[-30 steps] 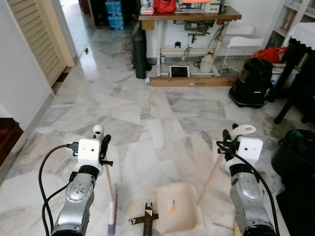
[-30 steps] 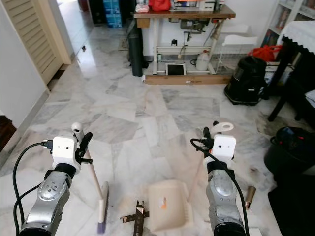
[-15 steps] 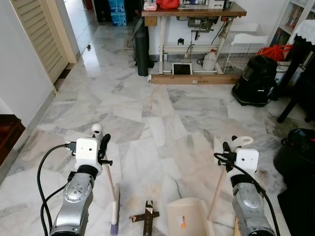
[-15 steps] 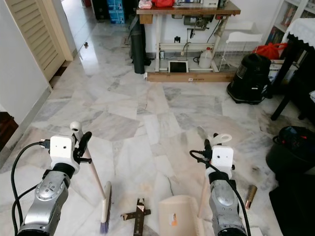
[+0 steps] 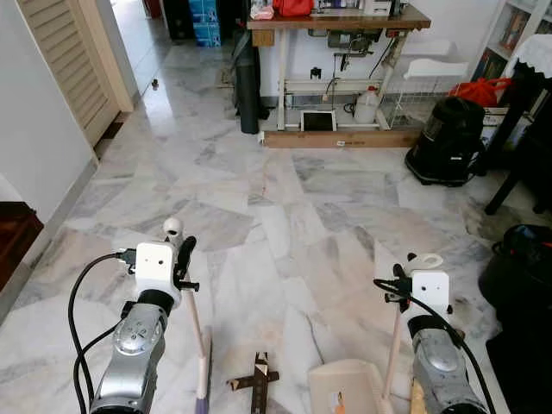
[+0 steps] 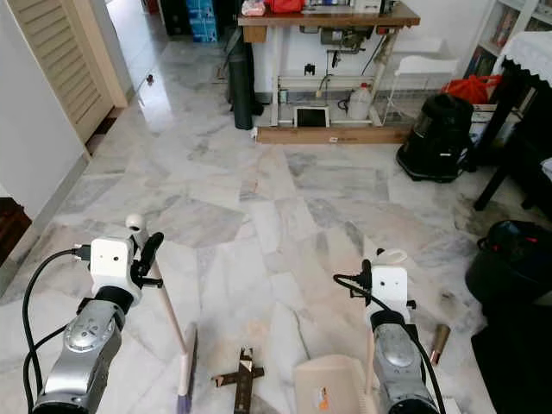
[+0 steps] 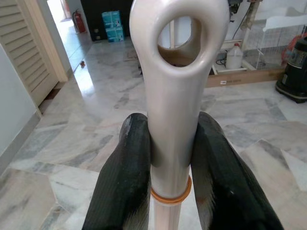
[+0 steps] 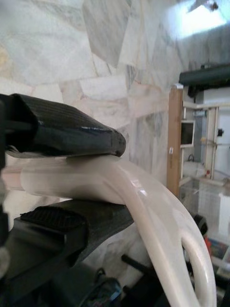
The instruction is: Sweep floor
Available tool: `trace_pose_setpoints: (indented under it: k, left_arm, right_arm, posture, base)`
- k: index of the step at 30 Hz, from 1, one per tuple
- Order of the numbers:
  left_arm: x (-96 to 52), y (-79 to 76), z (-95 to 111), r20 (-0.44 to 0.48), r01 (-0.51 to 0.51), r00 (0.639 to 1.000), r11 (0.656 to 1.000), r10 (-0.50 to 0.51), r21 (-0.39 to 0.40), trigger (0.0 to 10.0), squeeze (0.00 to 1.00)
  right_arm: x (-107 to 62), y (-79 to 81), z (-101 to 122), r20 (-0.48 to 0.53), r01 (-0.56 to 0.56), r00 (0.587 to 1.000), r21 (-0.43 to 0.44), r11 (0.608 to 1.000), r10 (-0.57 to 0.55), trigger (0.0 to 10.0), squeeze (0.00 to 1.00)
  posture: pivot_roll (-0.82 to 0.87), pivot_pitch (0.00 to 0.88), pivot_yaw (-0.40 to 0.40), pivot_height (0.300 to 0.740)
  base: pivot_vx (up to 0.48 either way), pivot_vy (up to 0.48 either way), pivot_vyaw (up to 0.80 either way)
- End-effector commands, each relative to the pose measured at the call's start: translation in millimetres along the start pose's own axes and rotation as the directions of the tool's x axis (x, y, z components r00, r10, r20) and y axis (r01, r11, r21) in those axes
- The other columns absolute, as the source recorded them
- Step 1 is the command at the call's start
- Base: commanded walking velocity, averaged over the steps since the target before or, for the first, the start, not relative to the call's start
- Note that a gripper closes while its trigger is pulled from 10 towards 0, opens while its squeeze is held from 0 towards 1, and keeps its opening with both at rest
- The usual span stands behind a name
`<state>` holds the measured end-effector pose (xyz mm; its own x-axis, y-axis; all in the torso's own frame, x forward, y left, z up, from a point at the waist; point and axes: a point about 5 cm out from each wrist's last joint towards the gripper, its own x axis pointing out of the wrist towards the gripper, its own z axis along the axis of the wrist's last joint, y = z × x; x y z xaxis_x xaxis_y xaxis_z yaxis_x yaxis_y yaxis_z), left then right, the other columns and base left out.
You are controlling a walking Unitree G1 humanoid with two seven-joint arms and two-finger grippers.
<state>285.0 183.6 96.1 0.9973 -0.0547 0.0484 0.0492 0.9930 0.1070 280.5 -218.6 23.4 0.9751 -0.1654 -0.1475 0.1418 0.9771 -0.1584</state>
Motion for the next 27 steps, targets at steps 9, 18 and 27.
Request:
trace_pose_setpoints:
  k: [9,18,27]
  left_arm:
    - [7.2,3.8,21,0.073,-0.015,0.997,1.000,0.016,-0.011,10.0,0.00]
    - [7.2,5.3,23,0.075,-0.019,0.997,1.000,0.020,-0.013,10.0,0.00]
    - [5.0,5.7,26,0.079,-0.018,0.997,1.000,0.019,-0.011,10.0,0.00]
  right_arm:
    - [12.7,-7.8,12,0.010,0.119,0.993,0.127,0.985,-0.121,10.0,0.00]
    - [17.8,-11.5,21,0.048,0.133,0.989,0.136,0.982,-0.140,10.0,0.00]
    - [19.3,-10.6,22,0.050,0.141,0.988,0.124,0.982,-0.148,10.0,0.00]
  posture:
    - [0.03,0.000,0.024,0.740]
    - [0.03,0.000,0.023,0.740]
    - [0.06,0.000,0.028,0.740]
  base:
    - [0.000,0.000,0.00]
    - [0.000,0.000,0.00]
    - [0.000,0.000,0.00]
